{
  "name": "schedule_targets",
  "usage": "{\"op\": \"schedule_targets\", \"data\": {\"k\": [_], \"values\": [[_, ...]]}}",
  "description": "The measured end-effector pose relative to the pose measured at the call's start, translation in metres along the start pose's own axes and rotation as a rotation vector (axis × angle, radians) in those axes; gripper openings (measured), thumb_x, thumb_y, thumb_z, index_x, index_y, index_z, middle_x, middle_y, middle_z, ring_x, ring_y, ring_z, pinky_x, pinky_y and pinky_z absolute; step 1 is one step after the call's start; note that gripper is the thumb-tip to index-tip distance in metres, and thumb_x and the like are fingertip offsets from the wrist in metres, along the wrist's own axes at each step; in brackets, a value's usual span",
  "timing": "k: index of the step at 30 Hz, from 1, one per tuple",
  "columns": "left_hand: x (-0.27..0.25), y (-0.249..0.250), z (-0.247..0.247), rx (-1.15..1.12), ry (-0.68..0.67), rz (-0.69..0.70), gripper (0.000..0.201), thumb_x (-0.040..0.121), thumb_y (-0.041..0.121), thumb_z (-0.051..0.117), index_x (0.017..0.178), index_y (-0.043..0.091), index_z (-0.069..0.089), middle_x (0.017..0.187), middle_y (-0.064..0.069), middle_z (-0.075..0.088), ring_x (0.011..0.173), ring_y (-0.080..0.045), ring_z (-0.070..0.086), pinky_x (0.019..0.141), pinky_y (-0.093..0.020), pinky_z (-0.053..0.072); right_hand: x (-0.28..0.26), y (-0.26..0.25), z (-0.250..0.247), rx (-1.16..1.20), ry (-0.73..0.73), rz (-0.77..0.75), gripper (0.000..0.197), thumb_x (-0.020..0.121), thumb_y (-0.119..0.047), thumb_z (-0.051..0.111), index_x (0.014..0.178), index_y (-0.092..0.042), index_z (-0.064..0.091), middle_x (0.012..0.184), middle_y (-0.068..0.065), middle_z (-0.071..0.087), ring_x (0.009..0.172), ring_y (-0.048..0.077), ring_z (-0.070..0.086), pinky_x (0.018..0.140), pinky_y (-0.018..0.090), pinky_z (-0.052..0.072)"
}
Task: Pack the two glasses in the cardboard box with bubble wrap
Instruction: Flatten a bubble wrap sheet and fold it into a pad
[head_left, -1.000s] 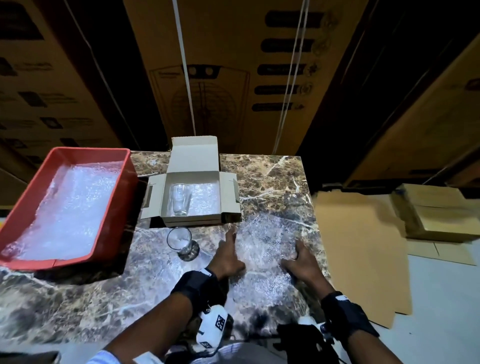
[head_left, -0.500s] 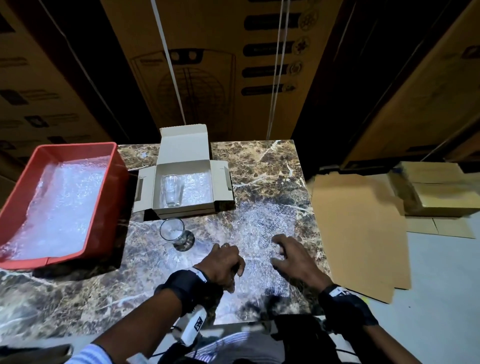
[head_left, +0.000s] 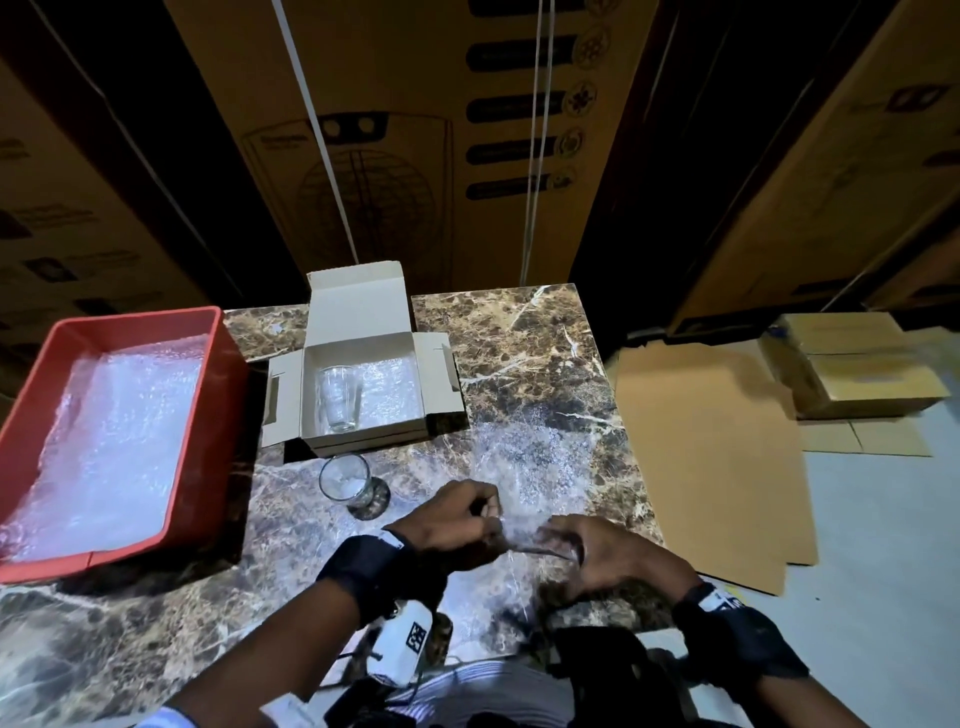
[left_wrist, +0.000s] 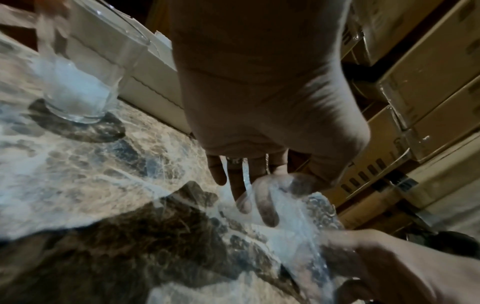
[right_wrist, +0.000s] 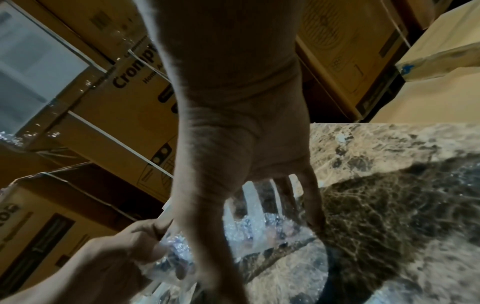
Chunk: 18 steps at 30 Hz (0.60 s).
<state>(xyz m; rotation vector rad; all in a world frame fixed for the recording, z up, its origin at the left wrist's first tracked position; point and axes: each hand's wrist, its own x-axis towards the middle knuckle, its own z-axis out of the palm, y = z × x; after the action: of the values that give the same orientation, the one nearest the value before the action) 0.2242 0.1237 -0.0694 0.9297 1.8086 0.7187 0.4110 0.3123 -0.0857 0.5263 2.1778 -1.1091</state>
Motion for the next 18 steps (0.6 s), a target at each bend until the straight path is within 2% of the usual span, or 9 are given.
{"op": "schedule_targets", "data": {"k": [2, 3, 4, 7, 9, 12, 14, 15, 18], "values": [[0.0, -0.002, -0.003, -0.095, 0.006, 0.002, 0.013, 0.087, 0.016, 0.065, 0.08, 0.025, 0.058, 0.083, -0.002, 0.064, 0.076, -0.012, 0.059, 0.079, -0.034, 0.05, -0.004, -0.004, -0.001, 0.022, 0.039, -0.018, 0.046, 0.083, -0.019, 0.082, 0.126, -0.021, 0.065, 0.102, -0.015, 0.061, 0.085, -0.004, 0.056, 0.086, 0.017, 0.049], [0.002, -0.007, -0.004, -0.132, 0.009, 0.0, 0.008, 0.092, 0.016, 0.064, 0.086, 0.02, 0.06, 0.086, -0.005, 0.067, 0.079, -0.013, 0.062, 0.081, -0.036, 0.052, -0.005, -0.004, -0.002, 0.059, 0.085, -0.045, 0.03, 0.088, -0.005, 0.071, 0.114, -0.021, 0.069, 0.096, -0.008, 0.065, 0.076, -0.004, 0.055, 0.078, 0.018, 0.048], [0.002, -0.01, -0.004, -0.175, 0.024, 0.001, 0.007, 0.096, 0.021, 0.064, 0.092, 0.016, 0.061, 0.091, -0.006, 0.071, 0.081, -0.013, 0.065, 0.081, -0.035, 0.053, -0.003, 0.001, -0.002, 0.095, 0.139, -0.058, 0.027, 0.09, 0.0, 0.065, 0.105, -0.021, 0.071, 0.096, 0.0, 0.069, 0.075, 0.0, 0.056, 0.074, 0.019, 0.047], [0.001, -0.012, -0.003, -0.399, 0.093, -0.024, 0.037, 0.1, 0.041, 0.064, 0.108, 0.004, 0.063, 0.089, 0.0, 0.074, 0.079, -0.009, 0.068, 0.074, -0.026, 0.049, -0.004, 0.01, -0.006, 0.288, 0.27, -0.078, 0.021, 0.086, -0.008, 0.067, 0.098, -0.024, 0.075, 0.099, 0.009, 0.073, 0.081, 0.015, 0.063, 0.075, 0.028, 0.051], [0.0, -0.007, -0.004, -0.517, 0.132, -0.042, 0.048, 0.096, 0.05, 0.066, 0.113, 0.005, 0.065, 0.09, 0.004, 0.073, 0.083, -0.006, 0.068, 0.075, -0.018, 0.049, -0.004, 0.011, -0.011, 0.484, 0.366, -0.059, 0.02, 0.087, -0.004, 0.068, 0.1, -0.016, 0.076, 0.094, 0.013, 0.07, 0.078, 0.017, 0.066, 0.073, 0.034, 0.055], [0.001, -0.009, -0.009, -0.602, 0.127, -0.039, 0.065, 0.081, 0.063, 0.076, 0.118, 0.011, 0.065, 0.103, -0.006, 0.075, 0.093, -0.013, 0.072, 0.078, -0.022, 0.052, -0.001, 0.007, -0.019, 0.721, 0.487, -0.048, 0.017, 0.095, 0.005, 0.06, 0.107, 0.0, 0.07, 0.095, 0.019, 0.066, 0.061, 0.009, 0.065, 0.055, 0.023, 0.054], [0.004, -0.012, -0.01, -0.601, 0.076, -0.027, 0.073, 0.077, 0.063, 0.079, 0.122, 0.007, 0.064, 0.113, -0.015, 0.073, 0.105, -0.022, 0.071, 0.086, -0.026, 0.055, 0.005, 0.006, -0.025, 0.837, 0.55, -0.043, 0.016, 0.097, 0.006, 0.057, 0.11, 0.006, 0.067, 0.101, 0.02, 0.065, 0.063, 0.008, 0.067, 0.055, 0.02, 0.053], [0.005, -0.011, -0.011, -0.598, 0.056, -0.014, 0.07, 0.08, 0.059, 0.079, 0.123, 0.005, 0.064, 0.117, -0.017, 0.071, 0.108, -0.021, 0.07, 0.088, -0.024, 0.053, 0.008, 0.006, -0.028, 0.87, 0.586, -0.043, 0.016, 0.097, 0.006, 0.056, 0.11, 0.008, 0.066, 0.103, 0.018, 0.065, 0.065, 0.007, 0.068, 0.056, 0.02, 0.054], [0.008, -0.008, -0.01, -0.637, 0.008, 0.006, 0.058, 0.084, 0.039, 0.082, 0.125, 0.003, 0.065, 0.121, -0.008, 0.072, 0.11, -0.013, 0.071, 0.091, -0.022, 0.054, 0.024, 0.008, -0.037, 0.843, 0.697, -0.026, 0.016, 0.099, 0.003, 0.057, 0.109, 0.004, 0.069, 0.109, 0.01, 0.069, 0.072, 0.002, 0.07, 0.057, 0.015, 0.052]]}}
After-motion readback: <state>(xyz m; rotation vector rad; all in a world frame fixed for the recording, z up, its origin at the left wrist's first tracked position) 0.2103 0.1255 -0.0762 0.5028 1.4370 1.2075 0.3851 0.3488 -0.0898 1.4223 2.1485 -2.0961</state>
